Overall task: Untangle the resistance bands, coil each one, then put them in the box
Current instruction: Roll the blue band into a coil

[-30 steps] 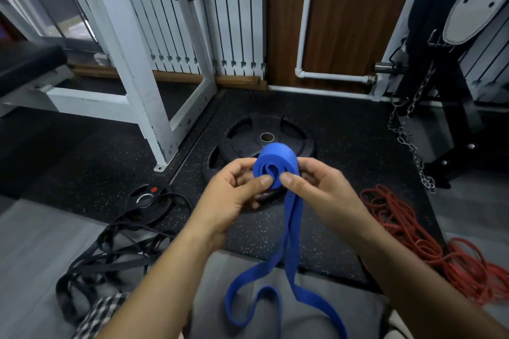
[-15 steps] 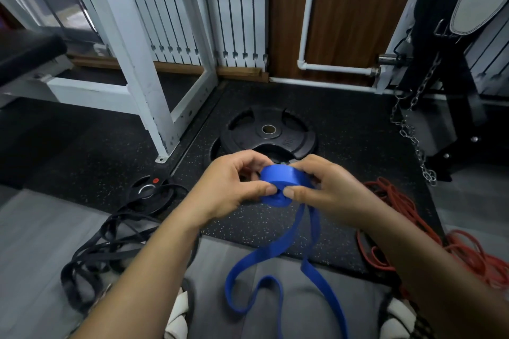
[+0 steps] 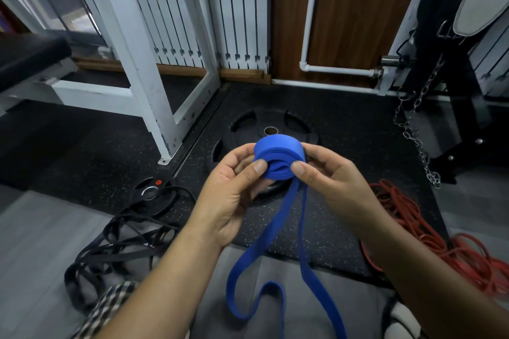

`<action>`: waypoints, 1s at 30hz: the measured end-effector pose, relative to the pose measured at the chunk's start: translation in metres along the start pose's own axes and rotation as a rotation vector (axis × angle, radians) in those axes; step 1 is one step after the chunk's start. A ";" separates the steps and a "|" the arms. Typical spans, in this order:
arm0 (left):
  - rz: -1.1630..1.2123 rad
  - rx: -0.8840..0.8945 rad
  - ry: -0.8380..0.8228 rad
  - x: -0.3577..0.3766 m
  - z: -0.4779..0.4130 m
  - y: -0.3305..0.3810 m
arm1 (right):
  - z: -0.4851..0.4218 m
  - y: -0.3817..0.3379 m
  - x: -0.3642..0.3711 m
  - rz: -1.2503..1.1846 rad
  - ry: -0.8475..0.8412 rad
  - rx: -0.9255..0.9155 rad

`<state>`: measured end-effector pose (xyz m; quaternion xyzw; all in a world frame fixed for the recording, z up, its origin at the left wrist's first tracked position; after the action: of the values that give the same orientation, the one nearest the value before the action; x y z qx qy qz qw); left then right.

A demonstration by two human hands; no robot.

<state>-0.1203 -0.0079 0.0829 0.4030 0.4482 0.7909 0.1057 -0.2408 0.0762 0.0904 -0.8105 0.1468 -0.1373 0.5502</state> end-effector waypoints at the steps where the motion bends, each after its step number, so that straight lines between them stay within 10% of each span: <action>1: 0.078 -0.013 -0.020 0.002 0.000 -0.003 | 0.000 -0.003 0.002 -0.027 0.000 -0.017; 6: 0.233 -0.111 -0.064 0.006 -0.001 -0.012 | -0.002 -0.003 0.002 0.003 0.032 -0.044; 13: -0.828 0.028 -0.033 -0.009 -0.008 0.012 | 0.001 0.002 -0.009 0.728 -0.292 -0.067; 21: -0.467 0.106 -0.035 0.000 -0.004 0.008 | -0.005 0.001 -0.013 0.123 -0.001 0.056; 30: -0.231 -0.027 -0.035 -0.001 -0.009 -0.005 | -0.004 0.004 -0.009 -0.039 0.006 0.091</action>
<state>-0.1266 -0.0111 0.0757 0.3609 0.4792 0.7722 0.2093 -0.2513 0.0745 0.0874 -0.7869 0.1262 -0.1567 0.5833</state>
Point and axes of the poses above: each hand's wrist, its own z-axis away from the middle knuckle, its own x-axis out of the palm, y = z × x, the point moved 3 cm from there along -z, towards the middle knuckle, and after that the axes turned 12 degrees about -x, right-handed, at the moved point
